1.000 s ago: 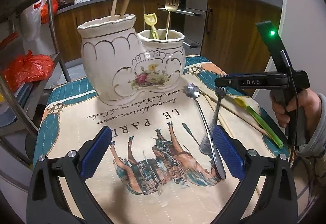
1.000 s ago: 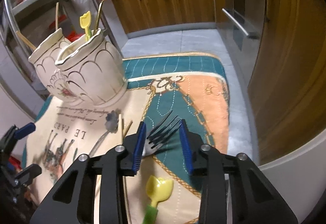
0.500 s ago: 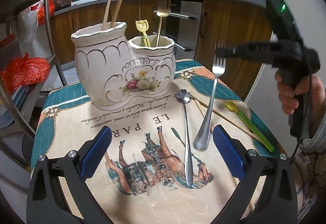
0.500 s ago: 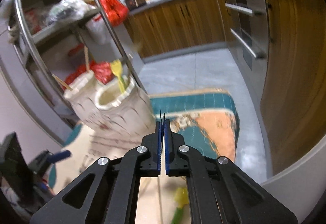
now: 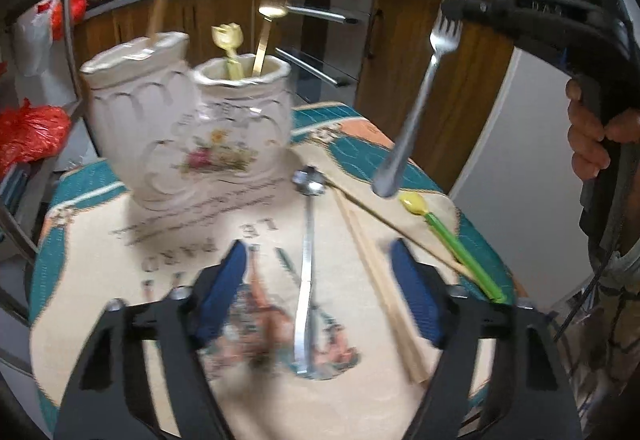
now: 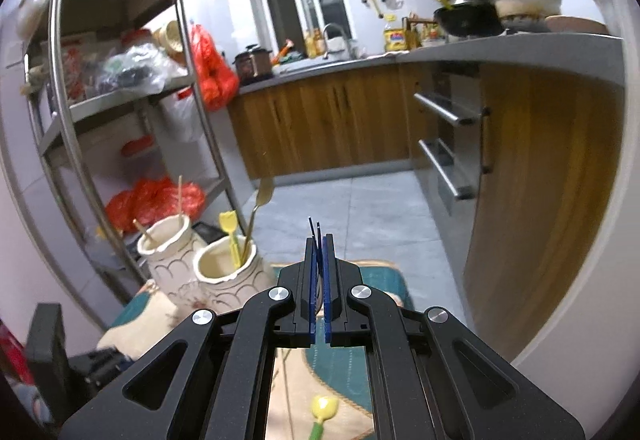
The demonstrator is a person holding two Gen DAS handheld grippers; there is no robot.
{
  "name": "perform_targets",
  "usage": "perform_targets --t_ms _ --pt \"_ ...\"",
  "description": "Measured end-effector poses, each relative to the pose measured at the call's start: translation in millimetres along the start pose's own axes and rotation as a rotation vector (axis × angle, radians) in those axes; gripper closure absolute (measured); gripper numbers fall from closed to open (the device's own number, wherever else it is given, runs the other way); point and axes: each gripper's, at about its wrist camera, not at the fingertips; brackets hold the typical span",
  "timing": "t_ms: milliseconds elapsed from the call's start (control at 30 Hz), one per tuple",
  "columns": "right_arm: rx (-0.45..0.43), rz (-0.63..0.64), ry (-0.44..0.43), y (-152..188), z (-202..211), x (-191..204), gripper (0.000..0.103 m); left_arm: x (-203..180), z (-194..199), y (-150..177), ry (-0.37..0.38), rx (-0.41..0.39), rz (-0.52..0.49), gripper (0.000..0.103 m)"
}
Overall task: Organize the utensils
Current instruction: 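Grasp a wooden chopstick with the left tool while the right tool carries the silver fork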
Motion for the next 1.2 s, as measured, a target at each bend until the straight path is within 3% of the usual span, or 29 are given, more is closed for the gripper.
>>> perform_targets --t_ms 133,233,667,733,800,1200 --pt "-0.004 -0.018 0.004 3 7 -11 0.1 -18 -19 1 0.031 0.064 -0.024 0.068" --pt "-0.005 -0.016 0.003 5 10 -13 0.1 -23 -30 4 0.021 0.11 -0.027 0.078" --pt "-0.019 -0.007 -0.007 14 19 -19 0.1 -24 -53 2 -0.047 0.16 -0.023 0.08" --pt "-0.023 -0.002 -0.004 14 20 -19 0.1 -25 -56 0 -0.063 0.158 -0.035 0.084" --pt "-0.024 -0.001 -0.005 14 21 -19 0.1 -24 -57 -1 -0.051 0.16 -0.027 0.097" --pt "-0.025 0.019 -0.002 12 22 -11 0.1 -5 -20 10 0.023 0.195 -0.043 0.099"
Point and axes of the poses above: each gripper's, at about its wrist camera, not at the fingertips, and z roughly against the way its jaws point, x to its left, y to its underside, and after that the axes turned 9 degrees about y, right-handed
